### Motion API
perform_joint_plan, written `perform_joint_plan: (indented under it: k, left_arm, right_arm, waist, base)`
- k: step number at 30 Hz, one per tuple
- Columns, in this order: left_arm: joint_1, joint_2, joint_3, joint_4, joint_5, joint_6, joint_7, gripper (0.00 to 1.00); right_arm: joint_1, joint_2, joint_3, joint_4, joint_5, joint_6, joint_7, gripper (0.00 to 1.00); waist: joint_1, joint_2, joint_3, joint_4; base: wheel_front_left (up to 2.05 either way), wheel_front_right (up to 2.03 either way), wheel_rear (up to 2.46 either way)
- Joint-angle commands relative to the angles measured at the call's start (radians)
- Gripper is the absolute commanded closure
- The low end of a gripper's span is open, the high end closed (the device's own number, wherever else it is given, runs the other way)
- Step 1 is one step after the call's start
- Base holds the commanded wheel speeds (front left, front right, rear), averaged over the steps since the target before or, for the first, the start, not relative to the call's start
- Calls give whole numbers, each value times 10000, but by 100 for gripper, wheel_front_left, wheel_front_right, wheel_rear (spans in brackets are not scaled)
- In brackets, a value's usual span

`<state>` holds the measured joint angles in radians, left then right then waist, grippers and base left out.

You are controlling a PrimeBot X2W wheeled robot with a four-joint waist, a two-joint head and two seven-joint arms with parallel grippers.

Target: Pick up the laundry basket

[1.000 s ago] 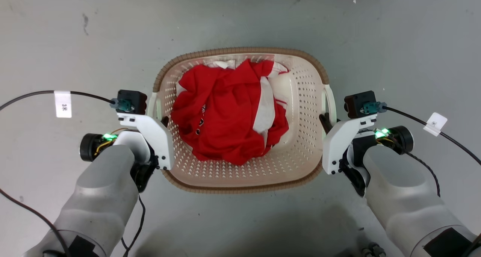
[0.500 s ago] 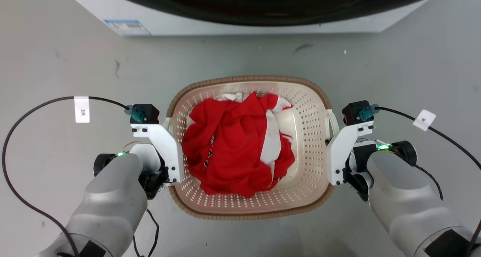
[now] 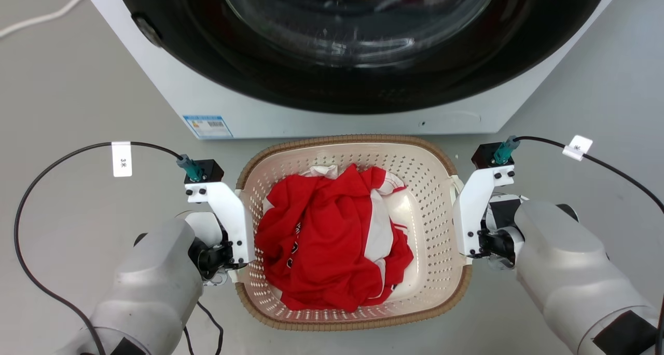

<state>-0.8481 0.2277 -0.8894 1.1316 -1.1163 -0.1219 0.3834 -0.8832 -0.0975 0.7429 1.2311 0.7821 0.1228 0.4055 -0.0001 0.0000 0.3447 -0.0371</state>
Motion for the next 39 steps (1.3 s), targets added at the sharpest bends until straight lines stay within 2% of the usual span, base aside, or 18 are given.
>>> perform_joint_plan:
  k: [1, 11, 24, 39]
  left_arm:
    - [-85, -286, -48, -251, -130, -159, 122, 100]
    - [-169, -105, -305, -124, -755, -157, 1253, 100]
    - [147, -111, -514, 271, -1246, -146, 2314, 100]
    - [906, -184, -813, 291, -1407, -139, 2199, 100]
  right_arm:
    - [-178, 261, 61, -202, 155, 143, 168, 100]
    - [-167, 179, 6, 50, 991, 141, 2029, 100]
    - [242, 231, -44, 398, 1448, 137, 3477, 100]
    - [767, 366, -93, 523, 1485, 139, 3776, 100]
  waist:
    - [1, 0, -467, -2]
    - [1, 0, -1688, 36]
    - [1, 0, -2784, 118]
    - [1, 0, -3491, 57]
  base:
    - [0, 0, 0]
    - [0, 0, 0]
    - [0, 0, 0]
    - [0, 0, 0]
